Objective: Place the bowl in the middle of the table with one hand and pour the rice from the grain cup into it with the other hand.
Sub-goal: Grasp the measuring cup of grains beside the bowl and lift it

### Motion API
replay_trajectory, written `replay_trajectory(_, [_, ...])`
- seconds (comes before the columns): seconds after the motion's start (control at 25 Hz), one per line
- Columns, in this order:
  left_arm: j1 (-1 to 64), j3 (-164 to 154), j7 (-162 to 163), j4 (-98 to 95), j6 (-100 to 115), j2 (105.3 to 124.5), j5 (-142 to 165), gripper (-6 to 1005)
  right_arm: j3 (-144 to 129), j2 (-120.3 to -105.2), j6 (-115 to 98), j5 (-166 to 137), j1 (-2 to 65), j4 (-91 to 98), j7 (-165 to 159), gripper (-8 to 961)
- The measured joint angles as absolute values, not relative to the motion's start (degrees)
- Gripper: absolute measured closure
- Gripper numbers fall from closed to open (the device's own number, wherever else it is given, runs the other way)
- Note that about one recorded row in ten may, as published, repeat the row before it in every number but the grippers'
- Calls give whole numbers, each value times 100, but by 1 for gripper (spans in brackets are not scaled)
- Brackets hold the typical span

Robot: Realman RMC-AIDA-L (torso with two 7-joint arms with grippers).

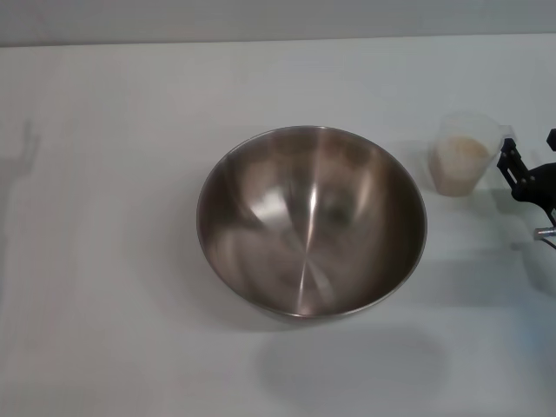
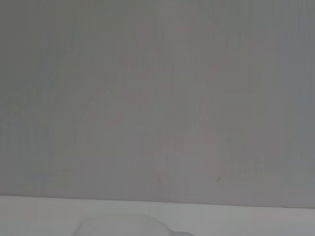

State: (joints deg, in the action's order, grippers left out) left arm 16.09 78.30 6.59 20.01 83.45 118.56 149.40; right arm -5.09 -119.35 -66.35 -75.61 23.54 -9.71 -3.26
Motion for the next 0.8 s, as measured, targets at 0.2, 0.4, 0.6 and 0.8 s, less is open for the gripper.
replay_trajectory(0.2, [1587,7831,670,2001,8373,11863,14942,198,-509,-11935,-6635,-7558,2390,-948,-328,293])
replay_trajectory(0.4, [1573,7831,677,2001,8380,11865,14942,198,-508,-11936,-6628,-7558,2419,-938,-331,293])
replay_trajectory(0.6, [1556,7805,696,2004,8380,11865,14953,198,-451,-11935,-6512,-7558,2459,-913,-334,292])
replay_trajectory(0.8, [1544,7763,689,2004,8380,11865,14954,198,-445,-11935,-6419,-7558,2500,-910,-334,293])
